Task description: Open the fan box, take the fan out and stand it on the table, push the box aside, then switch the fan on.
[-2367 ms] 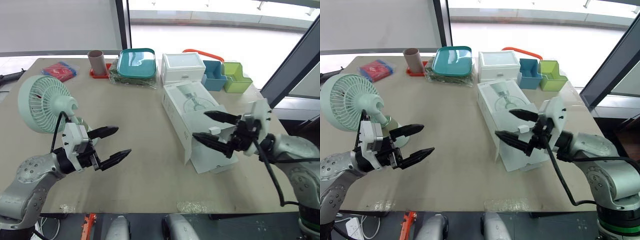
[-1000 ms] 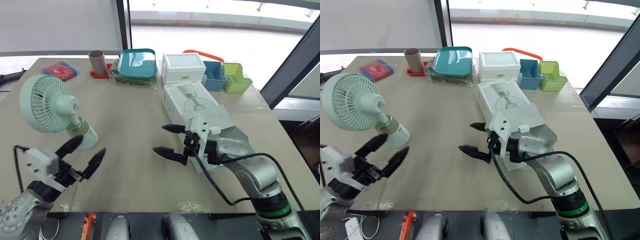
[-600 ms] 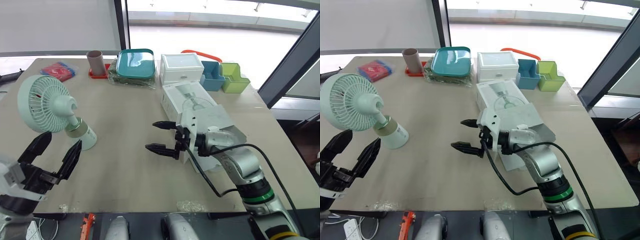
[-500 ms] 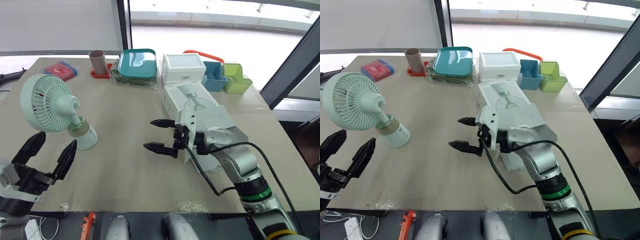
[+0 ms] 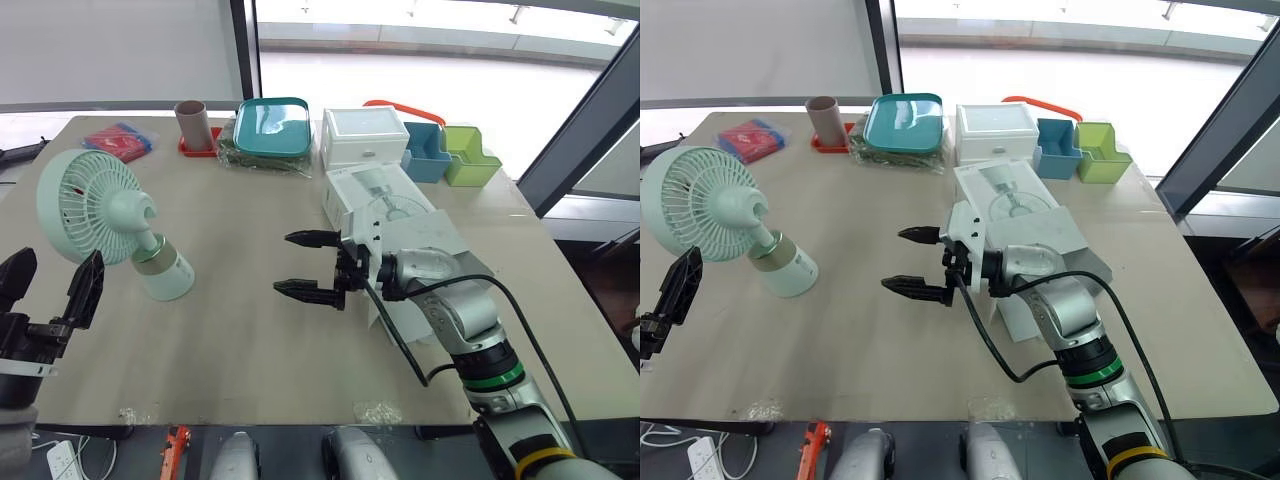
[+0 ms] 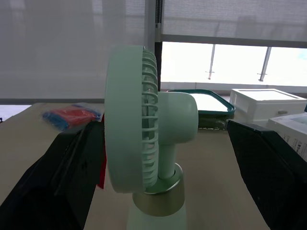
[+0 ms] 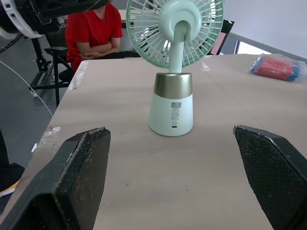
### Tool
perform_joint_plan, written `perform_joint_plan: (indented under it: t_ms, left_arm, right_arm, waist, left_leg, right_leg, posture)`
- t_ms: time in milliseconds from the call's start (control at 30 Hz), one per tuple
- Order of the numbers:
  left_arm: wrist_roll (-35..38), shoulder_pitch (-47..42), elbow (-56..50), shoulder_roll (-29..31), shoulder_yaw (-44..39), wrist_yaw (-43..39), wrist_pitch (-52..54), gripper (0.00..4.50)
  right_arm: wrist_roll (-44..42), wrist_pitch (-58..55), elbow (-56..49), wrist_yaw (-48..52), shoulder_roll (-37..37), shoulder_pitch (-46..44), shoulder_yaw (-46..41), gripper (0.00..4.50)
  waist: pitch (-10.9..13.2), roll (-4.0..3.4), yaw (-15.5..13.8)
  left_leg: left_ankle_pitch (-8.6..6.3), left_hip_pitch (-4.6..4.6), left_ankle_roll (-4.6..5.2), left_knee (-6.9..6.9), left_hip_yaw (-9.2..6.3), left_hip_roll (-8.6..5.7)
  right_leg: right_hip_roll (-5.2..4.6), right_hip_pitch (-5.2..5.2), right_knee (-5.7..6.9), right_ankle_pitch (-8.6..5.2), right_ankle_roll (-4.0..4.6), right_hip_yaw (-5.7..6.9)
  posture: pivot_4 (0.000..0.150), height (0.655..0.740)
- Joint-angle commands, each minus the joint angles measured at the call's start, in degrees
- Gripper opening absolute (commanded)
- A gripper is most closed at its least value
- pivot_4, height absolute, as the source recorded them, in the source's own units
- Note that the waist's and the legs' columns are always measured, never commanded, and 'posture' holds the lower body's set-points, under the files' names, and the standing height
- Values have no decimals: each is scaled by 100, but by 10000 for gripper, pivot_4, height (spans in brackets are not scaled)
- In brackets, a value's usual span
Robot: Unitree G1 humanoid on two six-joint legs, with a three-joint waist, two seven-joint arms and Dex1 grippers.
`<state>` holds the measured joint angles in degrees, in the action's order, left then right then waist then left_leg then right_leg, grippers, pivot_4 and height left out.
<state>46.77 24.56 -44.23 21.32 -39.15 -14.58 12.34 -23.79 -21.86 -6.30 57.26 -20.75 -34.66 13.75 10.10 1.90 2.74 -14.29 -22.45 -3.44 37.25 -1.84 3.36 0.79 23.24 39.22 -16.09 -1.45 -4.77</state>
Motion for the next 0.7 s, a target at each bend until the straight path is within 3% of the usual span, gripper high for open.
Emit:
perform_joint_plan:
  t_ms: [33, 700]
  left_arm:
    - [-113, -179, 88, 156, 5, 187, 96, 45000]
    - [-719, -1320, 1103, 668, 541, 212, 620, 45000]
  right_arm:
    - [50, 124, -77, 36, 40, -50, -6, 44716]
    - [157, 29, -395, -153, 11, 254, -56, 44716]
  waist:
    - [0, 0, -1]
    - [0, 0, 0]
  left_leg:
    - [0, 0, 0, 0, 0, 0]
    - [0, -4, -1, -1, -5, 0]
  right_leg:
    - [0, 0, 0, 0, 0, 0]
    - [-1, 2, 0, 3, 0, 5]
  posture:
    - [1500, 7400]
    - [1500, 7400]
